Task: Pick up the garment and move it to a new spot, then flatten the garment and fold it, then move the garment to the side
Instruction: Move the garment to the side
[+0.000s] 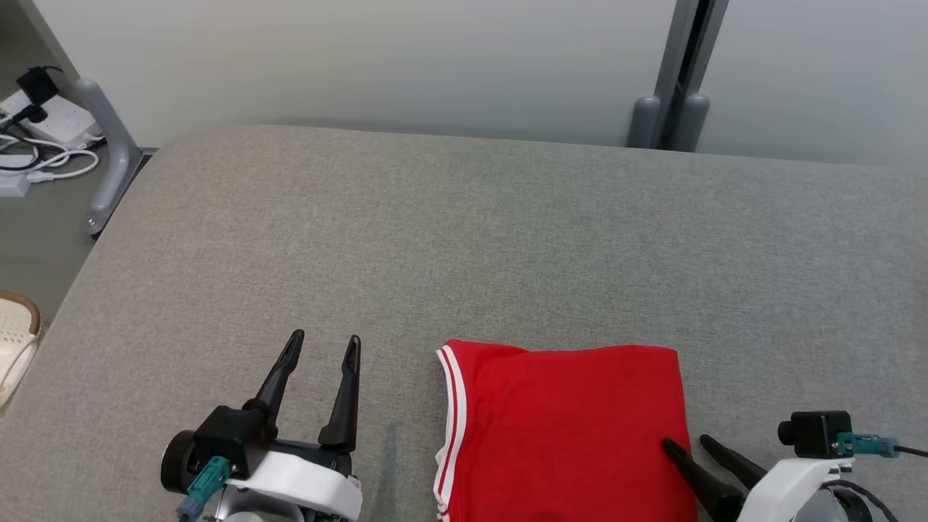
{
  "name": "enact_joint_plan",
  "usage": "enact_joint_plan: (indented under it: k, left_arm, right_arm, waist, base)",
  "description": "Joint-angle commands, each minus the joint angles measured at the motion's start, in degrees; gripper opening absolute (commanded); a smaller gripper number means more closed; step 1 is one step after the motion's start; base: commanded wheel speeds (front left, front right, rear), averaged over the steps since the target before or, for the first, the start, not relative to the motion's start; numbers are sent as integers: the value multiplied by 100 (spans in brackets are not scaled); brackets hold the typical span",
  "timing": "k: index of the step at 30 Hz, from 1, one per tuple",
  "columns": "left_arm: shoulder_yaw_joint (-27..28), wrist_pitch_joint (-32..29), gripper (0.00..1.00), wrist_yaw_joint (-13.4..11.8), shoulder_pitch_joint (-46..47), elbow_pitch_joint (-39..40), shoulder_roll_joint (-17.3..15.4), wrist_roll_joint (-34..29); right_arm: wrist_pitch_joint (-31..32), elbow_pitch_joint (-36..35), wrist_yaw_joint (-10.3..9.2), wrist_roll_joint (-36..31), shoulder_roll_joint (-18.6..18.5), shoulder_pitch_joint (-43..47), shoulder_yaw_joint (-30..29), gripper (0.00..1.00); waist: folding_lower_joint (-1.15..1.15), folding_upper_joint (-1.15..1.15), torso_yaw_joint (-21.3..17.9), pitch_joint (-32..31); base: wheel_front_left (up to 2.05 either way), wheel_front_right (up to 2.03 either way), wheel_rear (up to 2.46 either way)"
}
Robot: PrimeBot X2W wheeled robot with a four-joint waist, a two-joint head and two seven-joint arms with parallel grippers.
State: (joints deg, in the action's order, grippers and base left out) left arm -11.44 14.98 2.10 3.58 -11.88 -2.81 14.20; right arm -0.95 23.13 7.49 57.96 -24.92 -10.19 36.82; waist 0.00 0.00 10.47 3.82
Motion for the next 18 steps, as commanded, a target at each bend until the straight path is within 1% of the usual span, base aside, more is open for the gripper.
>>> enact_joint_plan:
  k: [1, 7, 13, 14, 15, 16, 18]
  left_arm:
    - [1, 16, 100, -31, 94, -5, -24, -7]
    - [-73, 16, 100, -60, 181, -19, -23, 6]
    - [-98, 16, 100, -65, 200, -18, -24, 23]
    - [-103, 16, 100, -67, 213, -15, -23, 25]
    - [-105, 16, 100, -71, 227, -17, -23, 29]
    - [-106, 16, 100, -71, 237, -21, -24, 29]
    - [-111, 16, 100, -74, 246, -32, -23, 33]
  right_arm:
    - [34, -23, 0, 105, -73, -106, 77, 100]
    - [-13, 17, 0, 621, -218, -441, 625, 100]
    - [-53, 186, 0, 980, -165, -774, 1145, 100]
    - [-55, 215, 0, 1027, -162, -823, 1225, 89]
    - [-70, 255, 0, 1053, -169, -878, 1319, 38]
    - [-100, 301, 0, 1066, -184, -927, 1398, 0]
    - [-204, 371, 0, 1093, -220, -1028, 1544, 0]
  waist:
    - [0, 0, 71, 65]
    - [0, 0, 213, 175]
    - [0, 0, 283, 251]
    - [0, 0, 290, 262]
    - [0, 0, 295, 271]
    - [0, 0, 297, 273]
    - [0, 0, 294, 269]
  base:
    - [0, 0, 0]
    - [0, 0, 0]
    - [0, 0, 0]
    - [0, 0, 0]
    - [0, 0, 0]
    - [0, 0, 0]
    - [0, 0, 0]
